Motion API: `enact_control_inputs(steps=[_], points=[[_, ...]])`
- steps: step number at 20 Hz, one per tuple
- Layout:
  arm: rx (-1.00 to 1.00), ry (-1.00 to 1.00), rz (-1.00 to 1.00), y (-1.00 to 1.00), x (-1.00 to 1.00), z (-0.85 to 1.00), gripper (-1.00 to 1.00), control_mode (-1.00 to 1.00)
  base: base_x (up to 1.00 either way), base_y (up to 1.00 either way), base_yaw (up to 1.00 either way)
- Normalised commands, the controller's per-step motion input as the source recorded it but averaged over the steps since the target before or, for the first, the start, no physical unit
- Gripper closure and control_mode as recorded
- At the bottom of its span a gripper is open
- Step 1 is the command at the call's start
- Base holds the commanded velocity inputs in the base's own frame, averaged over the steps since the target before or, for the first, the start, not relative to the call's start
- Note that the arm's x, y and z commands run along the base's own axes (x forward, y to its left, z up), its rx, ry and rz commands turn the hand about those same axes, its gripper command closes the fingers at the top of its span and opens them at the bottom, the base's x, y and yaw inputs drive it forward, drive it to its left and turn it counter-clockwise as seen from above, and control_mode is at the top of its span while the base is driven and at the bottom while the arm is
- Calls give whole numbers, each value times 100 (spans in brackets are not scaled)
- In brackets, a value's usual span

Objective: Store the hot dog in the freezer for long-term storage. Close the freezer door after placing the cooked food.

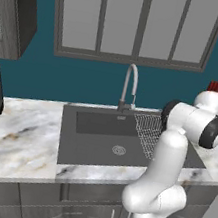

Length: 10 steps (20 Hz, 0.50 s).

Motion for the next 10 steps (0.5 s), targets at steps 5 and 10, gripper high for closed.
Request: enact_control_inputs(steps=[5, 10], points=[[0, 1, 0, -38, 11, -31, -100, -100, 0, 0, 0], [2, -1, 0, -55, 1, 0, -100, -100, 0, 0, 0]])
